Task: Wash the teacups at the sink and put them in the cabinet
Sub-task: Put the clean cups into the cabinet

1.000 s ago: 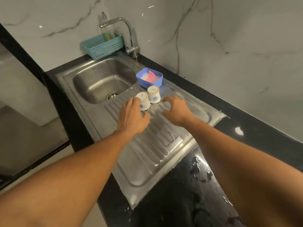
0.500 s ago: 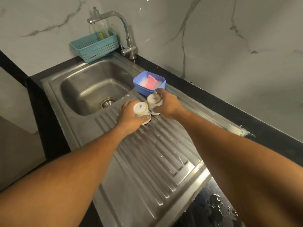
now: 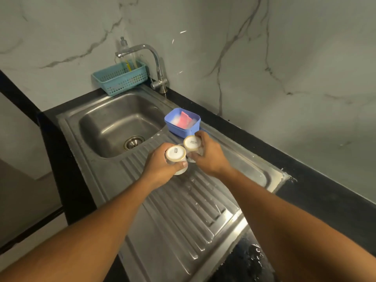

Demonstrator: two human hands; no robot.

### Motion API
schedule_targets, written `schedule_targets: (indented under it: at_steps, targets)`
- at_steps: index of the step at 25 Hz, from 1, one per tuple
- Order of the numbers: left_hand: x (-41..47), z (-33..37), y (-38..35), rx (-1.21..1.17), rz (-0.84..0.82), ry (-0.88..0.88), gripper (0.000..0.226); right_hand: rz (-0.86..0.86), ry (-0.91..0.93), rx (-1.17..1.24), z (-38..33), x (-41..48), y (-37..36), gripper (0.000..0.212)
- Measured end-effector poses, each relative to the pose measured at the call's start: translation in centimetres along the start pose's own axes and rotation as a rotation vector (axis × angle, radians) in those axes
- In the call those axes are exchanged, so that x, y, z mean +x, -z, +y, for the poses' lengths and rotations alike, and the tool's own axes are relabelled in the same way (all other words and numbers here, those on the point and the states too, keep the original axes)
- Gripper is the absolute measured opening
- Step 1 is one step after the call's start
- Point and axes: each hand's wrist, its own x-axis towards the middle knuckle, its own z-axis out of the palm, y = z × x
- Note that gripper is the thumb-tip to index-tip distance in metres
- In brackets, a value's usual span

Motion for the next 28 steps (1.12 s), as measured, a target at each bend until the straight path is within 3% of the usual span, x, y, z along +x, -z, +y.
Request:
schedule_targets:
  at_steps: [6,12,17,20,22,28]
  targets:
    - [-7.3,8.3,2.6,-0.081,-0.039,-0.135,0.047,0.056,0.122,0.005,-5.5,-8.2,7.5,0.050]
    - [-16.6,21.6,7.7,-0.092,-0.081,-0.322,0.063,0.128,0.191,0.004,-15.1,-19.4,18.2,0.051]
    - [-24.7,32.7,12.5,-0.100,-0.108,-0.470,0.045,0.224,0.309,0.016,-24.0,-28.0,25.8,0.057]
    - [-29.3,38.9,15.7,-0.077,-0.069,-0.558,0.037,0.273,0.382,-0.049,-29.6,-32.1,29.6,0.046]
    - [-31.7,42.7,17.9,-0.082,-0.035,-0.612,0.042,0.273,0.425,-0.044,-33.0,-34.0,32.1,0.029]
    - [-34.9,53.9,22.7,-0.124,0.035,-0.759,0.060,0.320,0.508,-0.010,-43.1,-37.9,40.3,0.028]
